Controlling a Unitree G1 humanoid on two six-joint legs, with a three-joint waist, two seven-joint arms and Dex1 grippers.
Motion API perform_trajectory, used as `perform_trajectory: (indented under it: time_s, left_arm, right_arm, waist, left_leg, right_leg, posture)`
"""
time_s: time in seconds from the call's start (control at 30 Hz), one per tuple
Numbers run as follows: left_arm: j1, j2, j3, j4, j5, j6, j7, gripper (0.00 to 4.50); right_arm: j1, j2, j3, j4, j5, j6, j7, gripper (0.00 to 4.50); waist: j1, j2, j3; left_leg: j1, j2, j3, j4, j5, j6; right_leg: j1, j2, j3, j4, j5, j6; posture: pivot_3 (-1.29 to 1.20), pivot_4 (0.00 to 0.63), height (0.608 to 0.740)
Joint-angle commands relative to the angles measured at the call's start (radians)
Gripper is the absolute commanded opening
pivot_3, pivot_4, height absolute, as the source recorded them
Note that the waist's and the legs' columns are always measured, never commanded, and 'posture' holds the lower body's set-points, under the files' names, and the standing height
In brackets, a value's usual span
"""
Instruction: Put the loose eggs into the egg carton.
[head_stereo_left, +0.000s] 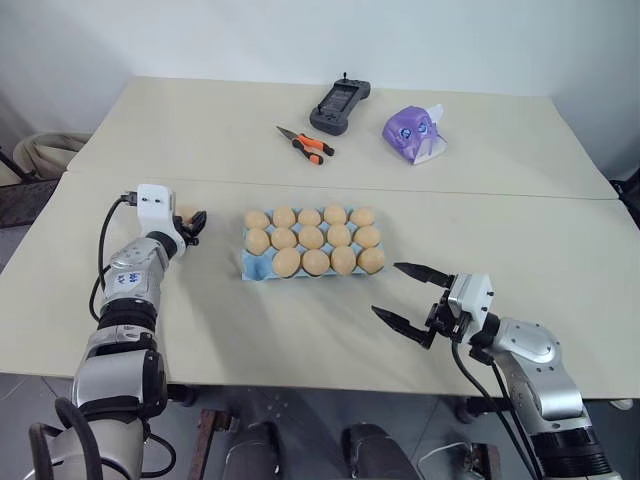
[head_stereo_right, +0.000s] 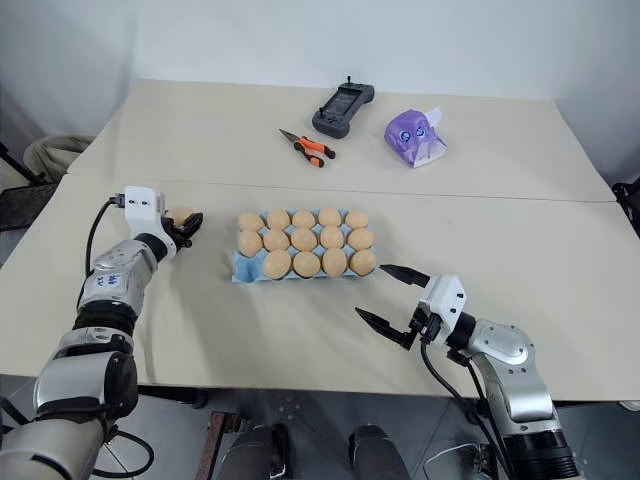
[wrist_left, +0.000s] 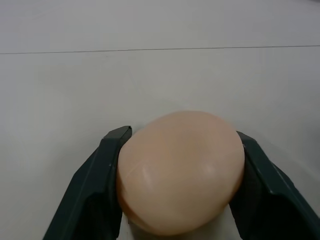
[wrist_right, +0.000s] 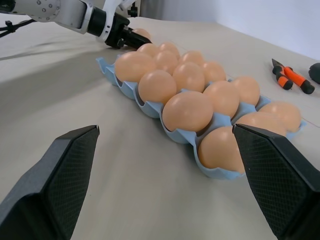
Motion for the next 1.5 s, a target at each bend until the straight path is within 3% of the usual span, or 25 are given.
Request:
perform_trajectory:
  time_s: [0.03, 0.17, 0.3, 0.47, 0.8, 1.03, 1.2, 1.5]
  left_arm:
    - [0.031, 0.016, 0.032, -0.084, -0.045, -0.079, -0.079, 2.30]
    - [0.131, 0.023, 0.079, -0.252, -0.157, -0.142, -0.272, 2.30]
    - [0.338, 0.059, 0.033, -0.590, -0.294, -0.086, -0.590, 2.30]
    - [0.413, 0.077, -0.043, -0.742, -0.306, -0.003, -0.692, 2.30]
    - [0.412, 0.049, -0.123, -0.687, -0.228, -0.056, -0.723, 2.30]
    - [0.367, 0.006, -0.135, -0.591, -0.190, -0.150, -0.711, 4.46]
    - [0.382, 0.019, -0.100, -0.603, -0.199, -0.201, -0.699, 4.46]
    - [0.594, 0.195, 0.051, -0.739, -0.257, -0.172, -0.756, 4.46]
  right_arm:
    - [0.004, -0.001, -0.014, -0.046, 0.009, -0.010, -0.008, 4.50]
    - [0.010, -0.007, -0.019, -0.053, 0.010, -0.005, -0.013, 4.50]
    - [0.023, -0.021, -0.030, -0.061, 0.011, 0.007, -0.019, 4.50]
    - [0.027, -0.025, -0.033, -0.059, 0.014, 0.015, -0.022, 4.50]
    - [0.025, -0.016, -0.035, -0.044, 0.009, 0.004, -0.031, 4.50]
    - [0.021, -0.008, -0.025, -0.049, 0.007, 0.004, -0.044, 4.50]
    - [0.021, -0.004, -0.018, -0.058, 0.008, 0.007, -0.048, 4.50]
    - [0.051, -0.063, -0.062, -0.062, 0.035, 0.021, -0.006, 4.50]
  waist:
    - [0.000, 0.000, 0.000]
    - [-0.001, 0.000, 0.000]
    - [-0.003, 0.000, 0.000]
    - [0.002, 0.000, 0.000]
    - [-0.002, 0.000, 0.000]
    - [-0.001, 0.000, 0.000]
    - [-0.003, 0.000, 0.000]
    - [-0.007, 0.000, 0.000]
  left_leg:
    - [0.000, 0.000, 0.000, 0.000, 0.000, 0.000]
    - [0.000, 0.001, 0.001, 0.000, 0.000, 0.000]
    - [0.000, 0.003, 0.004, -0.002, 0.000, 0.000]
    - [0.000, 0.002, 0.003, -0.001, 0.001, 0.000]
    - [0.001, 0.000, 0.000, -0.003, 0.001, 0.003]
    - [0.000, 0.001, 0.001, -0.004, 0.001, 0.002]
    - [0.000, 0.001, 0.001, -0.003, 0.001, 0.002]
    - [0.000, 0.004, 0.002, -0.005, 0.000, 0.001]
  right_leg:
    - [0.000, 0.000, 0.000, 0.000, 0.000, 0.000]
    - [-0.001, 0.000, 0.001, 0.001, 0.000, 0.000]
    - [-0.003, 0.000, 0.002, 0.001, 0.000, 0.000]
    - [0.000, -0.001, -0.001, 0.001, 0.000, 0.000]
    - [0.000, -0.003, 0.000, 0.000, 0.003, 0.000]
    - [-0.002, -0.002, 0.000, -0.001, 0.002, -0.001]
    - [-0.002, -0.002, 0.001, 0.000, 0.002, -0.001]
    - [-0.003, -0.002, 0.001, -0.001, 0.001, -0.002]
  posture:
    - [0.00, 0.150, 0.740]
    - [0.00, 0.150, 0.740]
    - [0.00, 0.150, 0.740]
    - [0.00, 0.150, 0.740]
    - [0.00, 0.150, 0.740]
    - [0.00, 0.150, 0.740]
    - [0.00, 0.150, 0.740]
    - [0.00, 0.150, 0.740]
